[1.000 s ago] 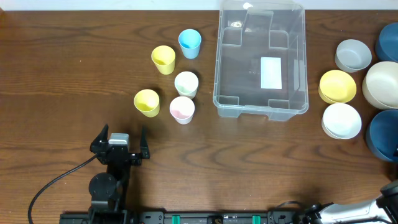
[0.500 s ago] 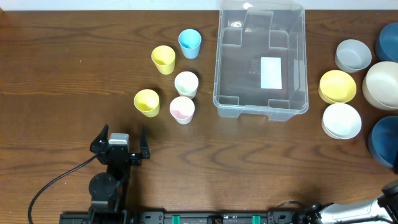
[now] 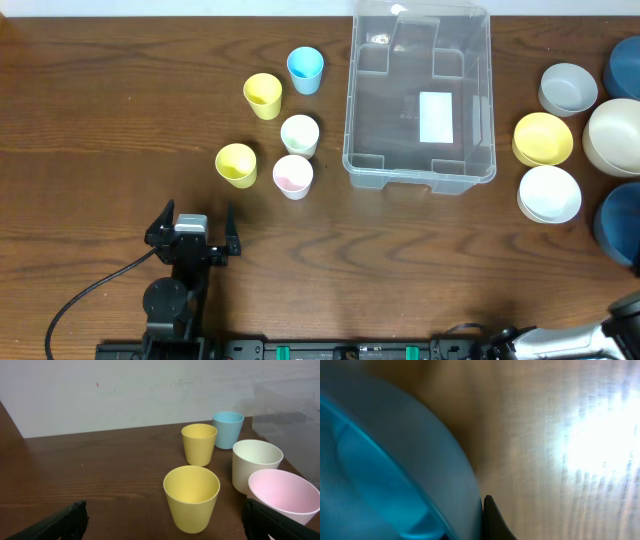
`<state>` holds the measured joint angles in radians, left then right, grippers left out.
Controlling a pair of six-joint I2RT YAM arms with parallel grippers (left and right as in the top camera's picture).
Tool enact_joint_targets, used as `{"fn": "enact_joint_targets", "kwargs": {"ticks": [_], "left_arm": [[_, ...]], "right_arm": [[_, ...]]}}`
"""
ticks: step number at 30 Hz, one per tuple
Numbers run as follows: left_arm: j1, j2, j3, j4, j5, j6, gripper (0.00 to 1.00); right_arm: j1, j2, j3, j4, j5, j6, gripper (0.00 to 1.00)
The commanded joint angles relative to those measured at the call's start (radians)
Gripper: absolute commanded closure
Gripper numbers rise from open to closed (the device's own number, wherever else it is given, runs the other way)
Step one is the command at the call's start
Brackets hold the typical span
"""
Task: Pack container
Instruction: 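Reach the right gripper down to the dark blue bowl's rim at right, then lift the dark blue bowl and lower it into the clear container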
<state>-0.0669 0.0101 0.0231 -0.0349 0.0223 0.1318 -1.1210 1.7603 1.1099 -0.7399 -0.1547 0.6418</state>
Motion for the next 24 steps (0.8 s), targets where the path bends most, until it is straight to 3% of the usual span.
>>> {"fn": "enact_joint_targets", "kwargs": {"ticks": [1,7,10,13,19,24], "left_arm": [[0.005,-0.004,-0.019,-0.036,-0.012,0.01,0.02],[0.005,-0.004,-0.019,-0.036,-0.012,0.01,0.02],[0.005,-0.004,-0.019,-0.036,-0.012,0.01,0.02],[0.005,-0.004,-0.019,-0.036,-0.012,0.01,0.02],[0.005,-0.004,-0.019,-0.036,-0.012,0.01,0.02],[0.005,-0.004,-0.019,-0.036,-0.012,0.01,0.02]], "right_arm": [[-0.01,-0.159,0.061,0.007,-0.246,-0.077,0.99],[0.1,-0.42,0.156,0.036,-0.472,-0.158,0.99],[0.298,-0.541,0.187,0.117,-0.435,-0.172,0.99],[0.56,-0.592,0.189,0.228,-0.277,-0.135,0.98],[1.043,-0.496,0.189,0.359,0.096,-0.089,0.98],[1.221,-0.318,0.189,0.438,0.219,-0.042,0.99]]}}
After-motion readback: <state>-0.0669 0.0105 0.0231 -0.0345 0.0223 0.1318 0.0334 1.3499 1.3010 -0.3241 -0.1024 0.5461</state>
